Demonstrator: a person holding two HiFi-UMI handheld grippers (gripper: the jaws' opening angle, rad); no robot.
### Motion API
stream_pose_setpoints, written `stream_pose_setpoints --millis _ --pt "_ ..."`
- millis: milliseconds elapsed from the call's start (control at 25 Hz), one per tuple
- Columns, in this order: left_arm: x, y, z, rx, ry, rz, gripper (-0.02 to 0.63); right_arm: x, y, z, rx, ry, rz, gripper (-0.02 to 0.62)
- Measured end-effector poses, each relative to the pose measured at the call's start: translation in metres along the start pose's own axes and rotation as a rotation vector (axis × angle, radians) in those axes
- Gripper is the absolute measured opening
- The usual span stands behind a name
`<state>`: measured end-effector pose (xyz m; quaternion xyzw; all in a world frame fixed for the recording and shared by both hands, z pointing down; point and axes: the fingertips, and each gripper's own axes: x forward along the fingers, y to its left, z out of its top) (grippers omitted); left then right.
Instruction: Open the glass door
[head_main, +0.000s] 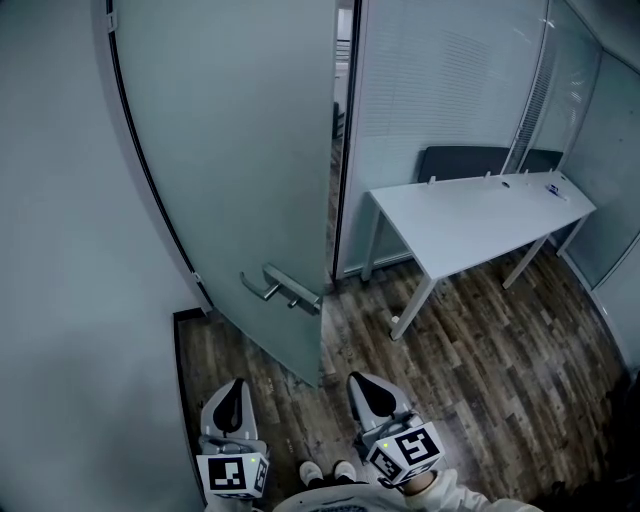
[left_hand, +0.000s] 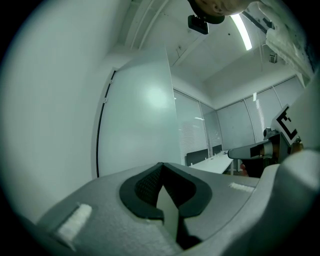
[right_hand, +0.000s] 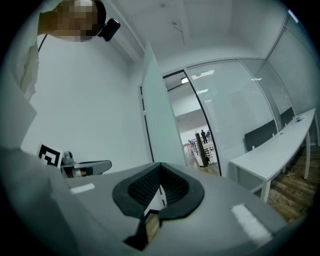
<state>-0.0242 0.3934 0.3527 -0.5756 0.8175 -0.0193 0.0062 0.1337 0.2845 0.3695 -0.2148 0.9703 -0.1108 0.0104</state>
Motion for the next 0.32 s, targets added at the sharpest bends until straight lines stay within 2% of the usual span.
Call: stream_pose_setpoints --millis 320 --pt "0.0031 -0.0014 -0.0008 0.005 0.012 0.011 0.003 0.0006 -0.0045 0.0019 0.009 0.004 0.003 0.003"
